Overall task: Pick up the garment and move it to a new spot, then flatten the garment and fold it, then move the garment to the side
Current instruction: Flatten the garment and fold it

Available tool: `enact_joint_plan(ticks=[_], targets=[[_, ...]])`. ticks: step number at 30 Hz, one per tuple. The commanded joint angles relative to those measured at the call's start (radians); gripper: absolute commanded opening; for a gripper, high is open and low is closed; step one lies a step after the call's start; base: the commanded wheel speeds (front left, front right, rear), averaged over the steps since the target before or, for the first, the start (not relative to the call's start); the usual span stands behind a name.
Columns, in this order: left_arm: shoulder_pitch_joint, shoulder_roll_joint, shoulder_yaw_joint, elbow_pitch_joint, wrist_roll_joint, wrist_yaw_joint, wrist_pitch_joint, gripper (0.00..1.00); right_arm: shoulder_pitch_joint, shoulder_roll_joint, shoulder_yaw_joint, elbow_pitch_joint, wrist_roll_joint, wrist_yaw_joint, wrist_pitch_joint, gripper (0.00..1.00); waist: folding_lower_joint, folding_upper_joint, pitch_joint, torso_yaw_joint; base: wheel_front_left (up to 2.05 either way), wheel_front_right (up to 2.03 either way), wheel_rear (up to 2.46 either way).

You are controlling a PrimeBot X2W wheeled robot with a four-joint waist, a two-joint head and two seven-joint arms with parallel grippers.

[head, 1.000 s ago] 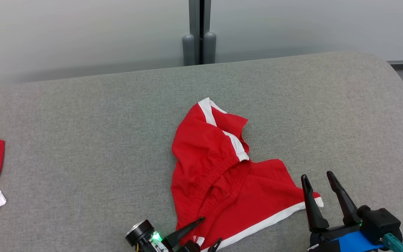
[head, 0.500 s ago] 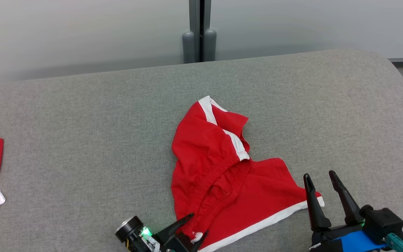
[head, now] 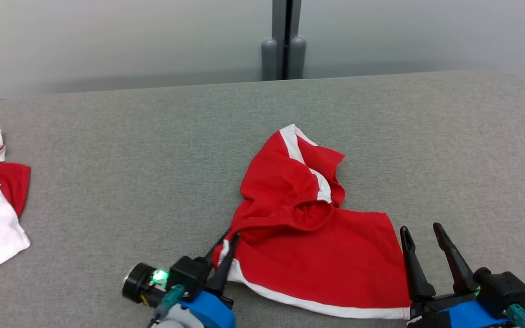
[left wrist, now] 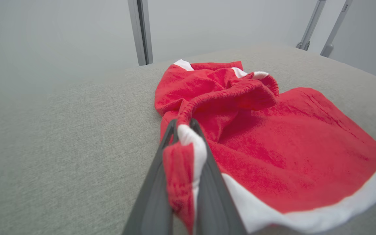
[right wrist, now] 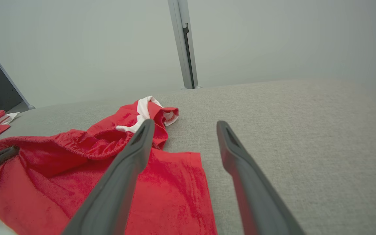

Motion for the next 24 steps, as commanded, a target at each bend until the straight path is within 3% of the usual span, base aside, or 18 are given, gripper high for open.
enact_joint_plan(ticks=[1, 12, 13, 14, 24], targets=[[0.032, 0.006, 0.045, -0.031, -0.022, 0.018, -0.004, 0.00, 0.002, -0.002, -0.004, 0.001, 0.000, 0.000, -0.001, 1.00, 0.0000, 0.0000, 0.003, 0.015, 0.00, 0.00, 0.00], [0.205, -0.032, 0.263, -0.089, -0.087, 0.060, -0.004, 0.00, -0.003, -0.002, -0.007, 0.016, -0.014, 0.000, -0.001, 1.00, 0.0000, 0.0000, 0.006, 0.071, 0.00, 0.00, 0.00], [0.216, -0.036, 0.280, -0.090, -0.082, 0.059, -0.004, 0.38, -0.003, -0.002, -0.008, 0.017, -0.013, 0.000, -0.001, 1.00, 0.0000, 0.0000, 0.006, 0.074, 0.00, 0.00, 0.00], [0.224, -0.039, 0.291, -0.091, -0.072, 0.057, -0.005, 1.00, -0.002, -0.002, -0.008, 0.018, -0.014, 0.000, -0.001, 1.00, 0.0000, 0.0000, 0.005, 0.077, 0.00, 0.00, 0.00], [0.255, -0.063, 0.411, -0.171, 0.017, 0.043, -0.005, 1.00, -0.002, -0.002, -0.005, 0.030, -0.013, 0.000, -0.001, 1.00, 0.0000, 0.0000, -0.013, 0.085, 0.00, 0.00, 0.00]])
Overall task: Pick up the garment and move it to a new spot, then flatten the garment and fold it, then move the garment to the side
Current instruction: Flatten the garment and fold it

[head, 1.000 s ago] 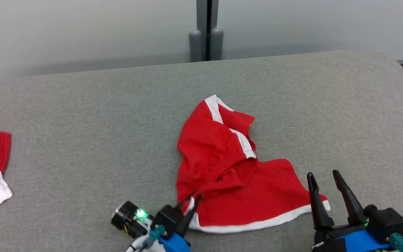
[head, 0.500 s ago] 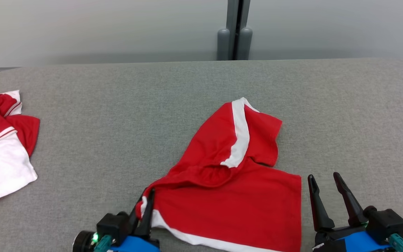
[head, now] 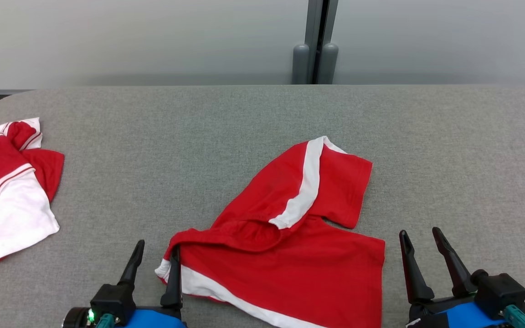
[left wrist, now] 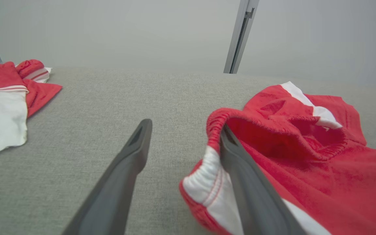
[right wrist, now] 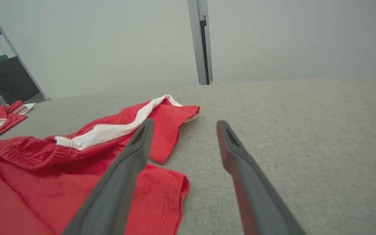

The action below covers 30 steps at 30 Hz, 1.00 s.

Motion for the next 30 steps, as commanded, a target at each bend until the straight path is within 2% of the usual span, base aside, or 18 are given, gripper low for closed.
enact_joint_plan(ticks=[1, 9, 14, 22, 30], targets=[[0.008, -0.001, 0.014, -0.020, 0.018, -0.004, -0.005, 1.00, -0.002, -0.002, 0.000, 0.002, -0.004, 0.000, -0.001, 1.00, 0.0000, 0.0000, -0.004, -0.002, 0.00, 0.00, 0.00], [0.019, -0.026, 0.087, -0.096, 0.068, -0.041, -0.005, 1.00, 0.011, -0.002, 0.005, 0.008, 0.003, 0.000, -0.001, 1.00, 0.0000, 0.0000, -0.034, -0.020, 0.00, 0.00, 0.00], [0.030, -0.018, 0.062, -0.036, 0.131, -0.067, -0.004, 1.00, 0.028, -0.002, 0.003, 0.014, 0.008, 0.000, -0.001, 1.00, 0.0000, 0.0000, -0.056, -0.031, 0.00, 0.00, 0.00], [0.052, -0.023, 0.049, -0.018, 0.160, -0.077, -0.004, 1.00, 0.042, -0.002, -0.002, 0.011, 0.014, 0.000, -0.001, 1.00, 0.0000, 0.0000, -0.068, -0.027, 0.00, 0.00, 0.00], [0.058, -0.029, 0.093, -0.120, 0.175, -0.059, -0.004, 1.00, 0.049, -0.002, -0.001, 0.016, 0.010, 0.000, -0.001, 1.00, 0.0000, 0.0000, -0.085, -0.018, 0.00, 0.00, 0.00]])
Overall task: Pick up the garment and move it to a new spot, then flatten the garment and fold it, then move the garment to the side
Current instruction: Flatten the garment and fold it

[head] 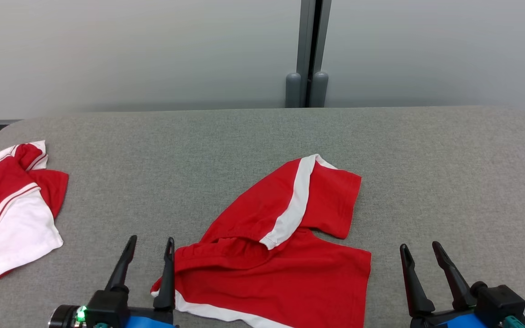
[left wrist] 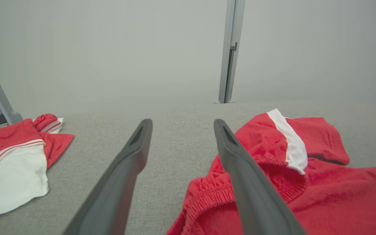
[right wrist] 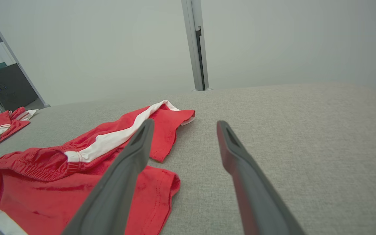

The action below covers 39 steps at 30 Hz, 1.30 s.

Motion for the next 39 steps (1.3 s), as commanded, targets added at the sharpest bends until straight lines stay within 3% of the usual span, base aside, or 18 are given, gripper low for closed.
enact_joint_plan(ticks=[1, 9, 20, 33, 39], targets=[[0.004, 0.001, 0.018, -0.024, 0.005, 0.010, -0.003, 1.00, 0.014, -0.002, -0.001, 0.003, -0.002, 0.000, -0.001, 1.00, 0.0000, 0.0000, -0.004, -0.002, 0.00, 0.00, 0.00], [0.009, -0.001, 0.104, -0.103, 0.012, 0.031, -0.003, 1.00, 0.023, -0.002, -0.010, 0.009, -0.006, 0.000, -0.001, 1.00, 0.0000, 0.0000, -0.013, -0.013, 0.00, 0.00, 0.00], [-0.022, 0.024, 0.166, -0.078, 0.039, 0.021, -0.003, 1.00, 0.025, -0.002, -0.020, 0.050, -0.014, 0.000, -0.001, 1.00, 0.0000, 0.0000, -0.008, -0.021, 0.00, 0.00, 0.00], [-0.037, 0.009, 0.164, -0.056, 0.041, 0.019, -0.003, 1.00, -0.066, -0.002, 0.049, 0.116, -0.050, 0.000, -0.001, 1.00, 0.0000, 0.0000, 0.007, -0.009, 0.00, 0.00, 0.00], [-0.044, 0.004, 0.162, -0.058, 0.043, 0.013, -0.003, 1.00, -0.162, -0.002, 0.094, 0.207, -0.078, 0.000, -0.001, 1.00, 0.0000, 0.0000, 0.021, 0.003, 0.00, 0.00, 0.00]])
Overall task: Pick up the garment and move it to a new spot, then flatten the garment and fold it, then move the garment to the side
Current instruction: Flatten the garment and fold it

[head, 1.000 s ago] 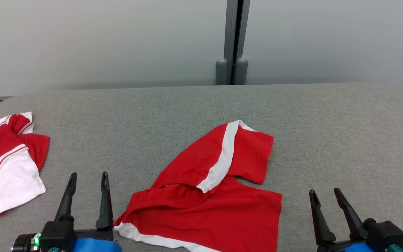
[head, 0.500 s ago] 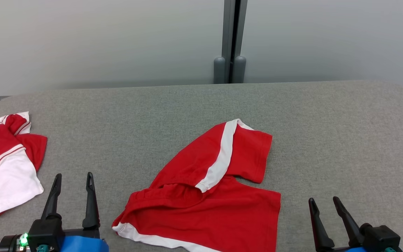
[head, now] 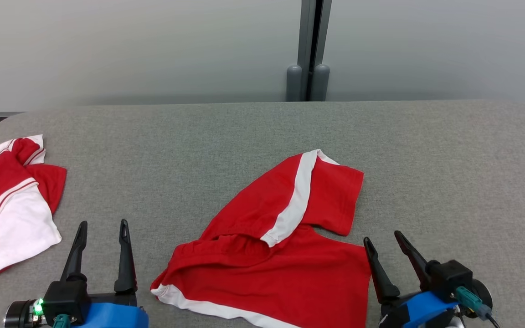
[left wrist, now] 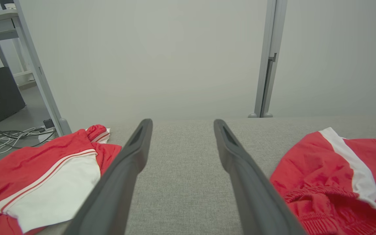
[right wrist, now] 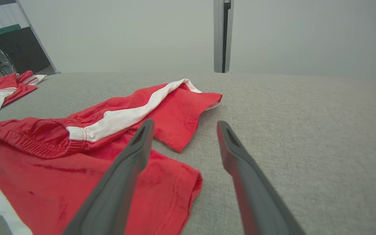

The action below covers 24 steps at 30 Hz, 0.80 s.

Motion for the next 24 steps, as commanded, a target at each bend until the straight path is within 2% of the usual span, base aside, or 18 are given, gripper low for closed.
enact_joint_plan(ticks=[1, 14, 21, 22, 23, 24], targets=[[-0.016, -0.001, 0.002, -0.003, 0.004, -0.004, -0.003, 1.00, -0.040, -0.002, 0.008, 0.035, -0.012, 0.000, -0.001, 1.00, -0.0001, -0.0002, 0.006, 0.006, 0.00, 0.00, 0.00], [-0.038, -0.011, -0.014, -0.009, 0.007, -0.001, -0.003, 1.00, -0.161, -0.002, 0.035, 0.351, 0.000, 0.000, -0.001, 1.00, -0.0001, -0.0002, 0.052, 0.039, 0.00, 0.00, 0.00], [-0.048, -0.014, -0.022, -0.007, 0.008, 0.000, -0.003, 1.00, -0.181, -0.002, 0.081, 0.420, 0.047, 0.000, 0.002, 1.00, -0.0001, -0.0002, 0.069, 0.045, 0.00, 0.00, 0.00], [-0.048, -0.015, -0.022, -0.007, 0.008, 0.001, -0.003, 1.00, -0.186, -0.001, 0.099, 0.423, 0.062, 0.000, 0.002, 0.30, -0.0001, -0.0002, 0.071, 0.044, 0.00, 0.00, 0.00], [-0.048, -0.015, -0.023, -0.006, 0.008, 0.002, -0.003, 1.00, -0.187, -0.001, 0.108, 0.426, 0.067, 0.001, 0.002, 0.00, -0.0001, -0.0002, 0.071, 0.044, 0.00, 0.00, 0.00], [-0.048, -0.015, -0.023, -0.006, 0.008, 0.002, -0.003, 1.00, -0.187, -0.001, 0.108, 0.426, 0.067, 0.001, 0.002, 0.00, -0.0001, -0.0002, 0.071, 0.044, 0.00, 0.00, 0.00]])
